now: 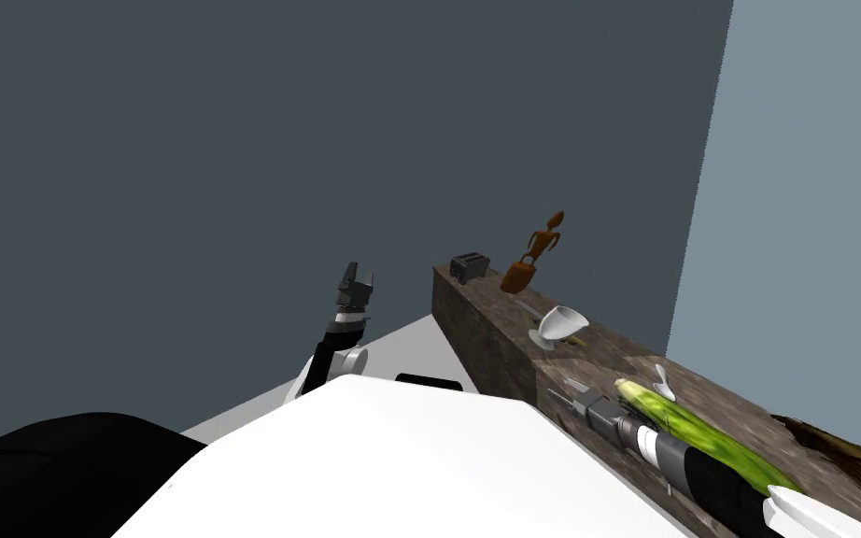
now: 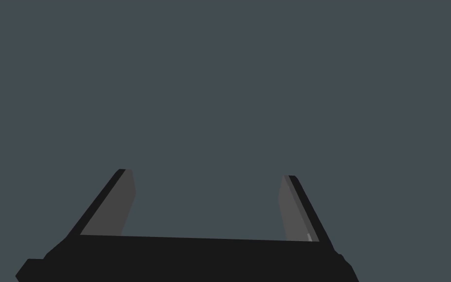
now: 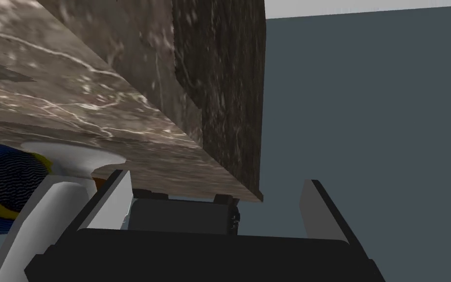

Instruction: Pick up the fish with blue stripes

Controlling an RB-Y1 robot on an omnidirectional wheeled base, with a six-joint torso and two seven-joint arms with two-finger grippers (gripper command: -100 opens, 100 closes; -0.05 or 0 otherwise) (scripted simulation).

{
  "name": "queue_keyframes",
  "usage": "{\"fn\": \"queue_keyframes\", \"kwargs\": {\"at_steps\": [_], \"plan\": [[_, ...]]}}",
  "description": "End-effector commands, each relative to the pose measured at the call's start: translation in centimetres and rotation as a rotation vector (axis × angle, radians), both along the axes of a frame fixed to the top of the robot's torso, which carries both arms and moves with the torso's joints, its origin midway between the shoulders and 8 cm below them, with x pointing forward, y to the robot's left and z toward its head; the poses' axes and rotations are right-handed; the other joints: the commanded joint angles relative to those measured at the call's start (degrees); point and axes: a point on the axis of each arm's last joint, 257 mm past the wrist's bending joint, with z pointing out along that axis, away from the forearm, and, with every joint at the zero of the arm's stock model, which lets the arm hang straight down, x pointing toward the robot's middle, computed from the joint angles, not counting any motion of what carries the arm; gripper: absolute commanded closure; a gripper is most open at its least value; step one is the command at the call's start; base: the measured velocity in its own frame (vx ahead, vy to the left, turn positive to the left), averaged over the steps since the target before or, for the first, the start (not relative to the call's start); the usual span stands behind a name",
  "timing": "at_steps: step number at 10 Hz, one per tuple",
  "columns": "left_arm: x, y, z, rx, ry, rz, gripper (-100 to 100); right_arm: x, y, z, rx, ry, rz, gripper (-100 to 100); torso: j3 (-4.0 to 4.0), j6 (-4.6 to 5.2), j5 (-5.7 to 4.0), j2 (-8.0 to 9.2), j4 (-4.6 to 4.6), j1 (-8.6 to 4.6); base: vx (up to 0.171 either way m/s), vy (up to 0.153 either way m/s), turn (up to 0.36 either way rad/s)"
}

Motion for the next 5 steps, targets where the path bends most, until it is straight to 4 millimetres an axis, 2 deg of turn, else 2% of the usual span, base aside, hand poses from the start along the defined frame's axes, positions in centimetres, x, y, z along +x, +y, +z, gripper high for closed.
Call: {"fn": "queue_keyframes", "kwargs": {"at_steps": [1,3,4,5], "plan": [[0.0,0.0,0.0,0.000,0.000,0.000,0,-0.1,-1.1,0.0,-0.033,0.017,0.011,-100,0.00,0.00,0.00,0.00,0.00,0.00,0.034,-0.025,0.041],[0.0,0.0,0.0,0.000,0.000,0.000,0,-1.3,-5.0,-0.1,-0.141,0.074,0.032,-100,0.00,0.00,-0.01,-0.01,0.00,-0.02,0.045,-0.042,0.092],[0.0,0.0,0.0,0.000,0.000,0.000,0,-1.3,-5.2,0.0,-0.147,0.077,0.035,-100,-0.03,0.00,-0.02,-0.05,-0.01,-0.09,0.044,-0.049,0.051],[0.0,0.0,0.0,0.000,0.000,0.000,0,-1.7,-7.1,0.2,-0.200,0.103,0.046,-100,-0.03,0.00,-0.04,-0.04,-0.01,-0.08,0.043,-0.041,0.085]]}}
